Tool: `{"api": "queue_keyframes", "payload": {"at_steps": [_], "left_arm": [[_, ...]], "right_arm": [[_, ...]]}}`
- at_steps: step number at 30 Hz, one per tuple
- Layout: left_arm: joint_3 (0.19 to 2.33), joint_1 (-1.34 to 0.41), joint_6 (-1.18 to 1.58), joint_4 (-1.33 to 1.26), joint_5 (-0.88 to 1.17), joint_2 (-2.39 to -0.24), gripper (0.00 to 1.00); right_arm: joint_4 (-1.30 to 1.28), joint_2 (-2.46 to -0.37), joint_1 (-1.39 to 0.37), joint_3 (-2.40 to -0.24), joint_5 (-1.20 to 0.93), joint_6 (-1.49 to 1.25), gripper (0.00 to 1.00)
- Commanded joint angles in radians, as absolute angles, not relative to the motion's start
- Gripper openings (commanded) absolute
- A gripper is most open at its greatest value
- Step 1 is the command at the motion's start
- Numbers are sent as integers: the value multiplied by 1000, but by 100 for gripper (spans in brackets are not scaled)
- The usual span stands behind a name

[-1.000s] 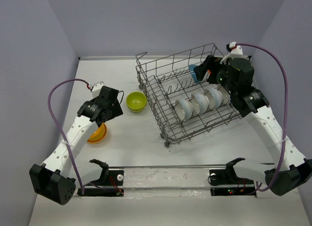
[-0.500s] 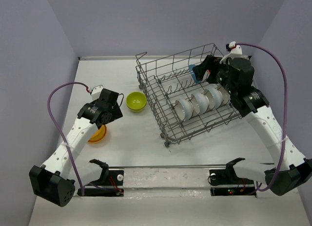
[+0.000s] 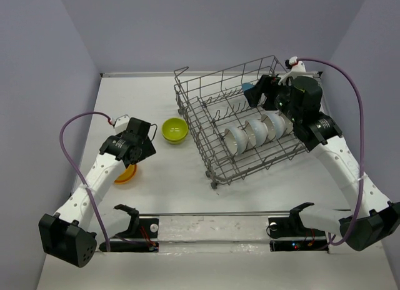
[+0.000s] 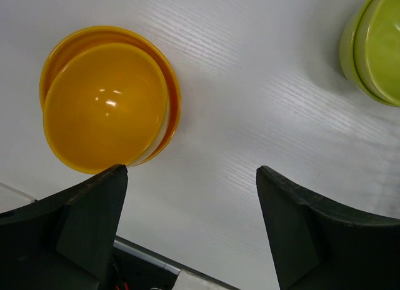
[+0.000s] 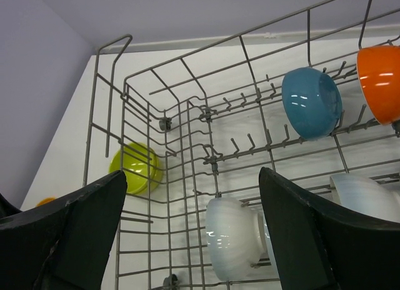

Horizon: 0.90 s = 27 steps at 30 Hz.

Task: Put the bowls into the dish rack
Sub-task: Pick up the bowl from the bowl.

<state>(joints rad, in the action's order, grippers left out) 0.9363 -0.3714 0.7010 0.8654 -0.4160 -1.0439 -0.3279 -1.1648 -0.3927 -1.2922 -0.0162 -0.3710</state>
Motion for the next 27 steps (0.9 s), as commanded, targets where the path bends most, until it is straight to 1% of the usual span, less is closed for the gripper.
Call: {"api": "queue_keyframes", "payload": {"at_steps": [1,13,21,27], "left_arm": [[939,-351,692,879,-459,-1045,93],[948,-296,722,882,-485,-1089,93],[914,-230,715,812,-370,-1120,93],[870,-157,693,755,-285,-1149,91]], "right_arm": [[-270,-1157,-394,-1289,-51,-376,92],[-258,-1166,-394,-1276,-89,-376,92],[-256,-1166,-394,-1273,-106,-376,92],[-256,-1163,-394,-1267,-107,-373,92]]}}
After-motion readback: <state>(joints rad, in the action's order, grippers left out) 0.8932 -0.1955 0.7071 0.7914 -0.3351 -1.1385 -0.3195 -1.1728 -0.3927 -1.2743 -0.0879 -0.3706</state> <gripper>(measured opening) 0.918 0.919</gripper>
